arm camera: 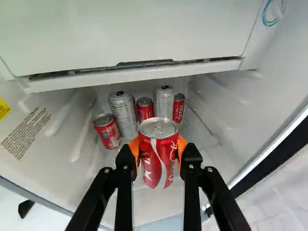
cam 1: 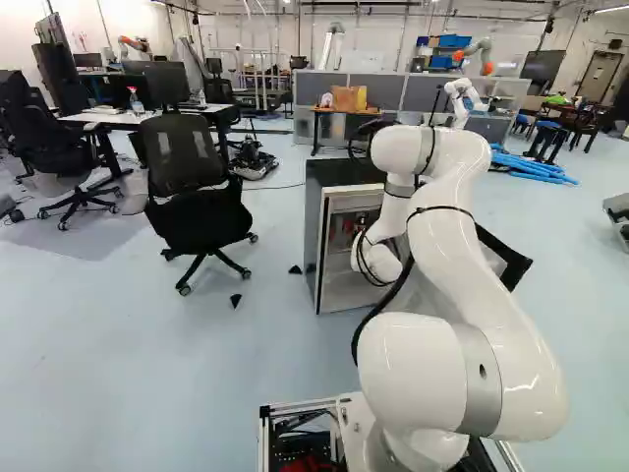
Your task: Grab a drink from the fridge
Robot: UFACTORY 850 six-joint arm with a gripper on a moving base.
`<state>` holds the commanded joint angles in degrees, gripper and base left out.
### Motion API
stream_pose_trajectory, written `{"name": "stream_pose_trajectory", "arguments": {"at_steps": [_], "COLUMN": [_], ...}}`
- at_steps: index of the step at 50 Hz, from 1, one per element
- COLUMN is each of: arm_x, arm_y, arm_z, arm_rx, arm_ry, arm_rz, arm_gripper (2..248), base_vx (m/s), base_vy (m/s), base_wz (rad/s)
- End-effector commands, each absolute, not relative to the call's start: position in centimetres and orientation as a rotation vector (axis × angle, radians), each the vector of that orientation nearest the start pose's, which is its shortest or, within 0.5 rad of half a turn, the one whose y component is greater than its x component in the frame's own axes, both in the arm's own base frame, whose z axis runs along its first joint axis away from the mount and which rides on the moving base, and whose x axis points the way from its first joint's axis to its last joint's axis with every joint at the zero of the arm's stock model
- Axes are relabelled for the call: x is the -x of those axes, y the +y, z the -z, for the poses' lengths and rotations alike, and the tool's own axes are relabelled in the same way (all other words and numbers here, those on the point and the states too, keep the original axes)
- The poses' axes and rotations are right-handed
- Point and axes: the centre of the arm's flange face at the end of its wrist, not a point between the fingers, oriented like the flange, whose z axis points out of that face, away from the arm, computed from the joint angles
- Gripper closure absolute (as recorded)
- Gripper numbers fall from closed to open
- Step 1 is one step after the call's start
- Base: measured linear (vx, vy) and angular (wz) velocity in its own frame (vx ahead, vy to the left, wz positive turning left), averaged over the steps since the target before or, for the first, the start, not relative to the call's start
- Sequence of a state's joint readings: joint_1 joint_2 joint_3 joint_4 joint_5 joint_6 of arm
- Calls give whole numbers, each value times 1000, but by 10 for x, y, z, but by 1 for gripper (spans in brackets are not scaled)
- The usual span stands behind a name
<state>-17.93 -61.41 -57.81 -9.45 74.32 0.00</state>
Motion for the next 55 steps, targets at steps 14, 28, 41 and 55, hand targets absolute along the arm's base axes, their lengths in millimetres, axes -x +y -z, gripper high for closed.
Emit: {"name": "stream_pose_trajectory", "arguments": {"at_steps": [14, 28, 41, 55], "arm_x": [-500, -472, -456, -442], "arm_y": [-151, -146, -141, -137], "arm_z": [-112, -137, -156, -176], "arm_rx": [2636, 2651, 2651, 2646], "arm_ry": [219, 233, 236, 235], "arm_rz": [1835, 1815, 1816, 1826], "arm_gripper": [152, 152, 152, 152], "base_vx": [0, 0, 0, 0], "base_vy": [0, 0, 0, 0], "base_wz": [0, 0, 0, 0]}}
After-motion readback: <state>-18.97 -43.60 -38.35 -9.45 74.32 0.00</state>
